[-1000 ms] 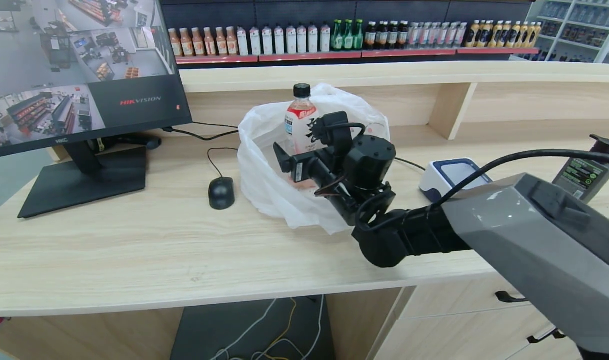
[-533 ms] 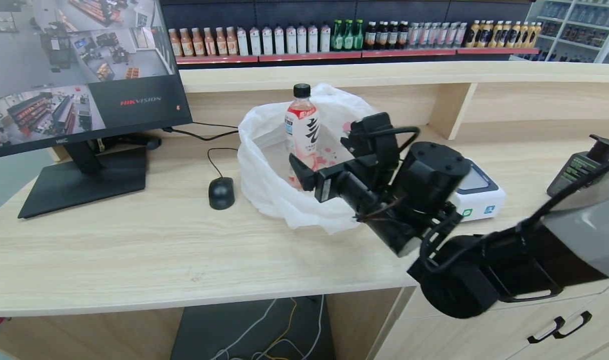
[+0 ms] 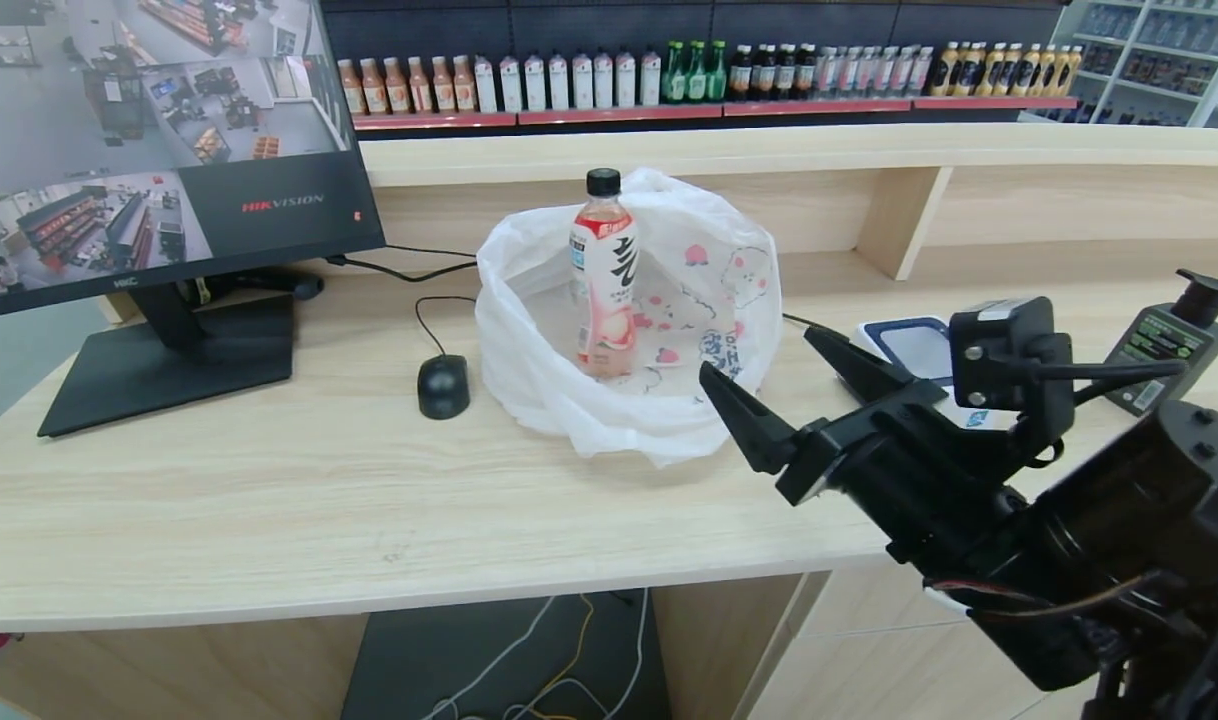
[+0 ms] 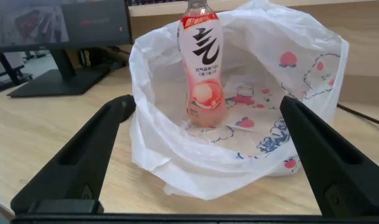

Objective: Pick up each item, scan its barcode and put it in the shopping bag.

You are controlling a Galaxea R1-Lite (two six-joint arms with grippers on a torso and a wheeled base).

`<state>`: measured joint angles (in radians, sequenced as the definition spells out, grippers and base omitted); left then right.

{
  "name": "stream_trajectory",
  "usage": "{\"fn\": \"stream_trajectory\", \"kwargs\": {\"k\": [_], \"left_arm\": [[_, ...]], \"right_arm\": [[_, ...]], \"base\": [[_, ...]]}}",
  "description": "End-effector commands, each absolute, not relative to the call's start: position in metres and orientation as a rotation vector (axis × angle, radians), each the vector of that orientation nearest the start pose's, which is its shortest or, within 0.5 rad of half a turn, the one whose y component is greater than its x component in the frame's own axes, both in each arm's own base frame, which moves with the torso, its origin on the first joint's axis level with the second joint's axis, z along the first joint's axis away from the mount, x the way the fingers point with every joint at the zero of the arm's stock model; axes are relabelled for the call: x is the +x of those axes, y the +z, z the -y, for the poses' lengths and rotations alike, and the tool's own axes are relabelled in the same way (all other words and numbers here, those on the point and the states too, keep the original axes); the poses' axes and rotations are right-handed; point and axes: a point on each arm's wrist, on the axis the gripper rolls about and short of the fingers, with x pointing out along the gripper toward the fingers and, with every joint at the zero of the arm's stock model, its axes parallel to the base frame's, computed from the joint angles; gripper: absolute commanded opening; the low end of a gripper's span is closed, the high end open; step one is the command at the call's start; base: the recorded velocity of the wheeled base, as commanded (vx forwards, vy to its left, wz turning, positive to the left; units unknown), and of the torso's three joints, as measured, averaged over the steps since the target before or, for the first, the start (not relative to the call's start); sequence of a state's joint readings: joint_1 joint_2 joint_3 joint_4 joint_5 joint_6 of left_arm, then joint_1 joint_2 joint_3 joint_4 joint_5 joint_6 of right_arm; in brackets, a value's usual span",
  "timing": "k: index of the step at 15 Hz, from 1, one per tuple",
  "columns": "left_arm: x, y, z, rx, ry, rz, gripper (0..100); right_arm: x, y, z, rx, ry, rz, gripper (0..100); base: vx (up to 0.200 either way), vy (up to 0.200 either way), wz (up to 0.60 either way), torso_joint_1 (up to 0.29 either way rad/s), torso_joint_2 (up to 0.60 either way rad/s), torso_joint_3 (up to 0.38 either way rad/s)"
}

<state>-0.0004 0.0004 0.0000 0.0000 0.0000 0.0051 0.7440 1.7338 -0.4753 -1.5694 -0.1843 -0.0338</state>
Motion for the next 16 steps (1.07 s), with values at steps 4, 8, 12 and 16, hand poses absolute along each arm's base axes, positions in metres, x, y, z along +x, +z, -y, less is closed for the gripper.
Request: {"fn": "stream_trajectory", "kwargs": {"k": [4,8,12,16], "left_arm": [[-0.023,0.075,0.0,0.003,0.0,0.0,100],[-0.023,0.075,0.0,0.003,-0.002,0.0,100],[-0.023,0.075,0.0,0.002,0.0,0.0,100],[-0.023,0.075,0.0,0.002,0.0,-0.002,100]], "right_arm": [[0.196,0.189,-0.166,0.129,0.529,0.297,100],[0.197,0.188,-0.165,0.145,0.524,0.29,100],[0.196,0.186,-0.16,0.142,0.513,0.278,100],[0.2,0.182,-0.152,0.132,0.478,0.265,100]], "base": [[0.0,0.0,0.0,0.0,0.0,0.0],[-0.1,0.0,0.0,0.004,0.0,0.002],[-0.05,0.0,0.0,0.005,0.0,-0.001],[0.0,-0.05,0.0,0.002,0.0,0.001]]}}
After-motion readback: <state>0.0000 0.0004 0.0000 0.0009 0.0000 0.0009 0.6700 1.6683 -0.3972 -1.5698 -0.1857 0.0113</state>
